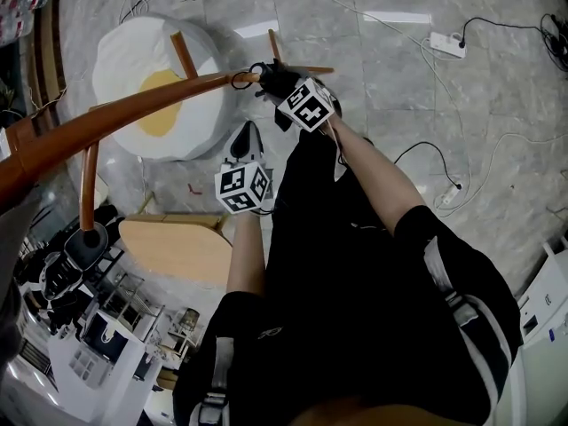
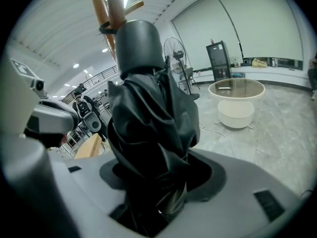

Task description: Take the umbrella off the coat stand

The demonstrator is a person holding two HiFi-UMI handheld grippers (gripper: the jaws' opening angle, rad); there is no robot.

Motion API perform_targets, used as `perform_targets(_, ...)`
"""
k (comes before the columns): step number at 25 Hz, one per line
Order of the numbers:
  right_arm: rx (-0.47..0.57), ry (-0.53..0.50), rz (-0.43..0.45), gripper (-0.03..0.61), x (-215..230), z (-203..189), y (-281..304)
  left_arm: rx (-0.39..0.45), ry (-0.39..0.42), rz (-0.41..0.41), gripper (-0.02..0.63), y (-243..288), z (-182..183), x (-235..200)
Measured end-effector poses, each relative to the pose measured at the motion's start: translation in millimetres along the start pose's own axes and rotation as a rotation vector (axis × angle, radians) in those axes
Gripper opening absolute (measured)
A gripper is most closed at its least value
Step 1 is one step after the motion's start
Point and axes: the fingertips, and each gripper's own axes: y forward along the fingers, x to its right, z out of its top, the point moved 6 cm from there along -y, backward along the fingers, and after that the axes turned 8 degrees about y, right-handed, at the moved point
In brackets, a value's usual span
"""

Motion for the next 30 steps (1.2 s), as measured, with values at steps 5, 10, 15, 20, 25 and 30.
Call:
perform_targets(5, -0.004, 0.015, -0.003, 0.253, 3.7, -2.8, -4.5, -0.003, -0.004, -0.003, -0.002, 0.0, -0.4, 5.0)
perform_targets(10, 0.009, 0.027, -0.007, 0.253, 6.4, -3.2, -14.9, -0.002, -0.001, 0.000, -0.002, -1.5, 2.4, 11.7)
perform_targets(15, 0.021, 0.032, -0.022, 0.253, 11.1, -6.2, -25.8, 0.005, -0.001, 0.004, -0.002, -0.7, 6.6, 18.1)
perform_targets(20, 0.034, 0.047, -0.024, 0.253, 8.5, -11.6, -40.9, 0.014, 0.000, 0.007, -0.002, -6.6, 7.6, 25.5)
perform_targets(25, 0.045, 0.074, -0.036, 0.253, 6.9, -20.5, -62.6, 0.029, -0.008, 0.022, -0.002, -15.2, 6.4, 33.9)
perform_targets(30, 0.067, 0.077, -0.056, 0.253, 1.5, -27.3, -89.2, 0.047, -0.014, 0.037, -0.002, -27.0, 3.8, 43.2)
